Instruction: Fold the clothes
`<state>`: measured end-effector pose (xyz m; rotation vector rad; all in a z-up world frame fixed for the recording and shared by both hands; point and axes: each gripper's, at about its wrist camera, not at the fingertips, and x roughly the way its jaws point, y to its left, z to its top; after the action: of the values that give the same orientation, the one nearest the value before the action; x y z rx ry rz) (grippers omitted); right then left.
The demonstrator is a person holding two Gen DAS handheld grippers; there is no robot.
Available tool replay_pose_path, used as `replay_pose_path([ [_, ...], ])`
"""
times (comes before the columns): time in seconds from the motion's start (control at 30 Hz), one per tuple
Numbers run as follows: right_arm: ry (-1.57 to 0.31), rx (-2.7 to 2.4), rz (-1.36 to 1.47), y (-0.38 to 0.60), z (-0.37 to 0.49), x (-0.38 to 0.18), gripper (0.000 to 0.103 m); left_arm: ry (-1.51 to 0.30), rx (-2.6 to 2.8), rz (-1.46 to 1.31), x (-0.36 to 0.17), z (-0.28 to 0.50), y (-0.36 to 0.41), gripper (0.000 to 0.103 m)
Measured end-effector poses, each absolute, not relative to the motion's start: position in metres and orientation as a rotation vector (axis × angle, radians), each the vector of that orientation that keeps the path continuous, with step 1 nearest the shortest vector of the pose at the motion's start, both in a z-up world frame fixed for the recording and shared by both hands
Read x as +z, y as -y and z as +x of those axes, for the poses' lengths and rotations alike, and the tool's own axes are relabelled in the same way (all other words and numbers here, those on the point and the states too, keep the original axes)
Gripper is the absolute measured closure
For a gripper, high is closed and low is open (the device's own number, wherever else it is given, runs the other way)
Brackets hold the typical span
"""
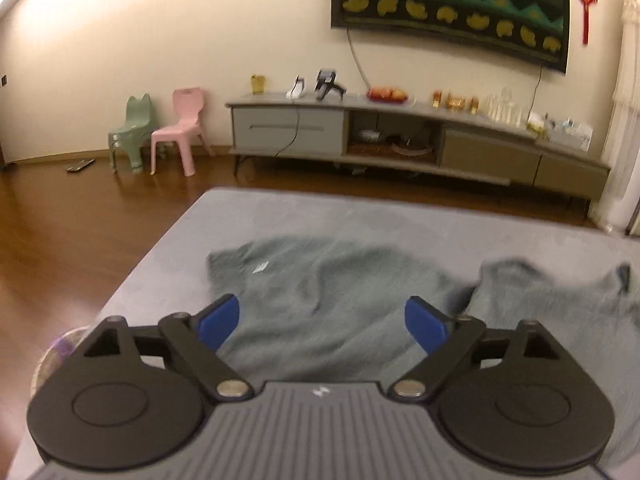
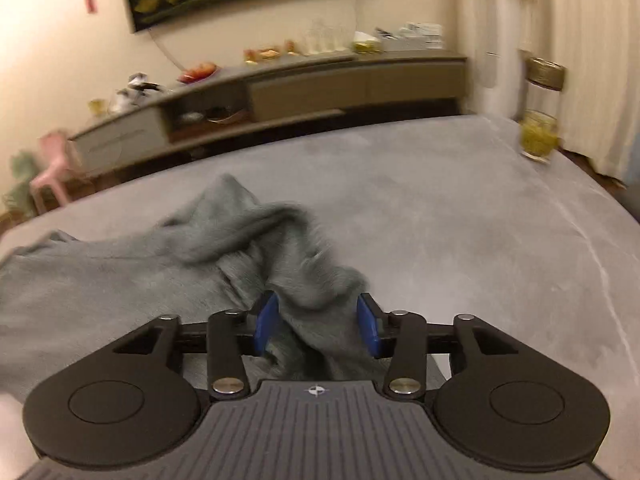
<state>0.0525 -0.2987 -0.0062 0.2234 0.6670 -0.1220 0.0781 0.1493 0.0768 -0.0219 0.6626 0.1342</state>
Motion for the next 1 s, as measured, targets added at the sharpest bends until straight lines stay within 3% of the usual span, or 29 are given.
replay_pose_path([
  [0.03, -0.66, -0.117, 0.199, 0.291, 0.047, -0.006, 0.013, -0.687, 0.137, -0.024, 0.071, 0.075, -0.149, 0.008],
  [0.07, -0.664, -0.114, 0.17, 0.286, 0.041, -0.008, 0.009, -0.711, 0.131, -0.025, 0.065, 0.076, -0.148, 0.006],
  [0.13, -0.721, -0.085, 0.105, 0.273, 0.032, -0.013, 0.008, -0.759, 0.12, -0.027, 0.053, 0.077, -0.147, 0.001],
  [0.3, -0.855, 0.001, 0.0, 0.254, 0.029, -0.022, 0.012, -0.871, 0.093, -0.024, 0.023, 0.081, -0.14, 0.002],
  [0.33, -0.87, 0.017, 0.003, 0.254, 0.032, -0.026, 0.029, -0.872, 0.094, 0.001, 0.018, 0.084, -0.134, 0.015],
  [0.37, -0.88, 0.02, 0.008, 0.254, 0.036, -0.029, 0.069, -0.866, 0.095, 0.029, 0.013, 0.087, -0.129, 0.031],
  [0.4, -0.888, 0.016, 0.013, 0.255, 0.039, -0.03, 0.08, -0.849, 0.096, 0.024, 0.013, 0.089, -0.129, 0.077],
  [0.43, -0.865, 0.016, 0.033, 0.259, 0.037, -0.026, 0.09, -0.82, 0.097, -0.018, 0.019, 0.089, -0.136, 0.101],
  [0.47, -0.826, 0.018, 0.061, 0.263, 0.033, -0.018, 0.094, -0.79, 0.097, -0.06, 0.026, 0.089, -0.142, 0.102],
  [0.53, -0.714, 0.046, 0.176, 0.28, 0.02, 0.004, 0.103, -0.709, 0.085, -0.165, 0.045, 0.082, -0.16, 0.102],
  [0.67, -0.364, 0.133, 0.519, 0.355, -0.045, 0.076, 0.103, -0.509, 0.001, -0.432, 0.103, 0.031, -0.228, 0.102],
  [0.77, -0.395, -0.005, 0.503, 0.387, -0.067, 0.071, 0.103, -0.563, 0.047, -0.448, 0.1, 0.02, -0.267, 0.097],
  [0.83, -0.53, -0.096, 0.489, 0.391, -0.059, 0.041, 0.103, -0.683, 0.068, -0.31, 0.083, 0.026, -0.264, 0.08],
  [0.9, -0.655, -0.161, 0.467, 0.386, -0.048, 0.016, 0.099, -0.78, 0.09, -0.186, 0.068, 0.03, -0.26, 0.078],
  [0.93, -0.668, -0.126, 0.436, 0.371, -0.042, 0.013, 0.099, -0.787, 0.097, -0.154, 0.067, 0.029, -0.256, 0.07],
  [0.97, -0.657, -0.069, 0.396, 0.355, -0.037, 0.014, 0.091, -0.783, 0.097, -0.126, 0.067, 0.027, -0.252, 0.064],
  [1.0, -0.651, -0.001, 0.372, 0.335, -0.032, 0.014, 0.08, -0.776, 0.098, -0.111, 0.067, 0.027, -0.248, 0.046],
])
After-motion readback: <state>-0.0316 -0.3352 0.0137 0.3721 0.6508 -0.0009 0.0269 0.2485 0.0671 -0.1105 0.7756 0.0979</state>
